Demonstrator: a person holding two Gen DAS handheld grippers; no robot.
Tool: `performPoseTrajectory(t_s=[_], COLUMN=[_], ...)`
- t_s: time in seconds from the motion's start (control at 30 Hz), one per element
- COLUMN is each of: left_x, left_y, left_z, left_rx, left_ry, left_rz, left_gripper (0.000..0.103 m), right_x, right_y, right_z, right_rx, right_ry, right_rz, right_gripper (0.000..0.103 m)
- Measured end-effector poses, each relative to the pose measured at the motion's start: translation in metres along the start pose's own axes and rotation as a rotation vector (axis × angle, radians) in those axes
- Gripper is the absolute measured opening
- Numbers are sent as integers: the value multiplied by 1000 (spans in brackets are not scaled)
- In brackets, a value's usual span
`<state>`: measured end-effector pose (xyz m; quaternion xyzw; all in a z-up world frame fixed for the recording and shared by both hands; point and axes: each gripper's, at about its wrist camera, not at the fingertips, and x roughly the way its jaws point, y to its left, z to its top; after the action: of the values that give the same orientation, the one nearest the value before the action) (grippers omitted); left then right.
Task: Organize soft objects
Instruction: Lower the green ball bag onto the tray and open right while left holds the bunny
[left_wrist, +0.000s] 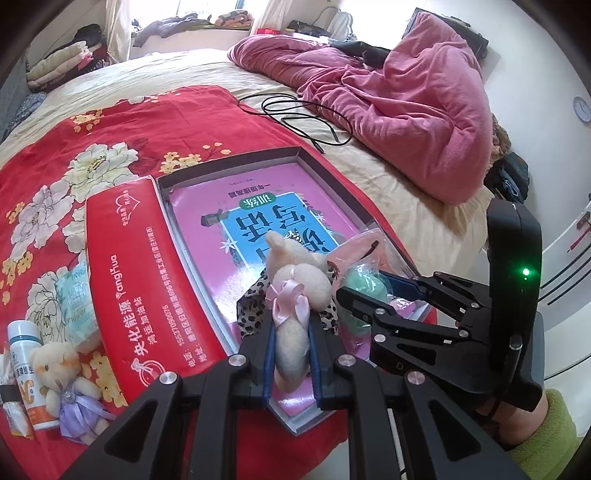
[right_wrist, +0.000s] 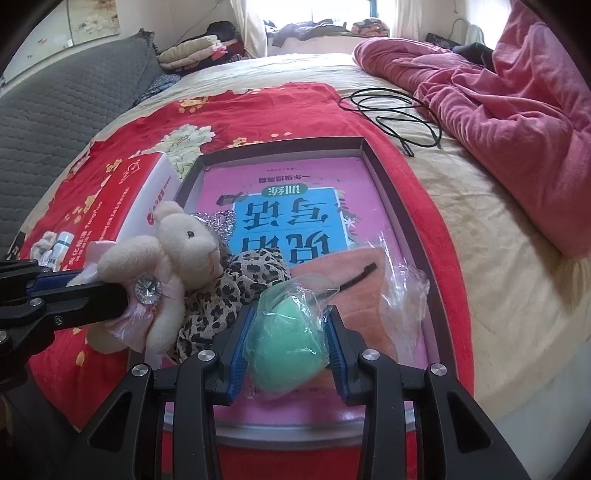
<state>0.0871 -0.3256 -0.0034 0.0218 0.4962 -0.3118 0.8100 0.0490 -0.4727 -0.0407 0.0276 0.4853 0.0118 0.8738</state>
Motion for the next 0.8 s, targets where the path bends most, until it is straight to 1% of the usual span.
performPoseTrajectory(t_s=[0.23, 0.53, 0.8], left_x=[4, 5, 6], left_y=[4, 13, 17], left_z=[2, 7, 7], left_rx=[-3, -31, -36], left_ry=[0, -3, 0], left_rz=[8, 11, 23], left_gripper=[16, 16, 16], right_x=[8, 12, 13], right_y=[3, 7, 13], right_z=[3, 4, 4], right_rx=[-17, -37, -59], right_ry=[8, 13, 15], right_rz=[16, 19, 13], right_gripper=[39, 39, 41])
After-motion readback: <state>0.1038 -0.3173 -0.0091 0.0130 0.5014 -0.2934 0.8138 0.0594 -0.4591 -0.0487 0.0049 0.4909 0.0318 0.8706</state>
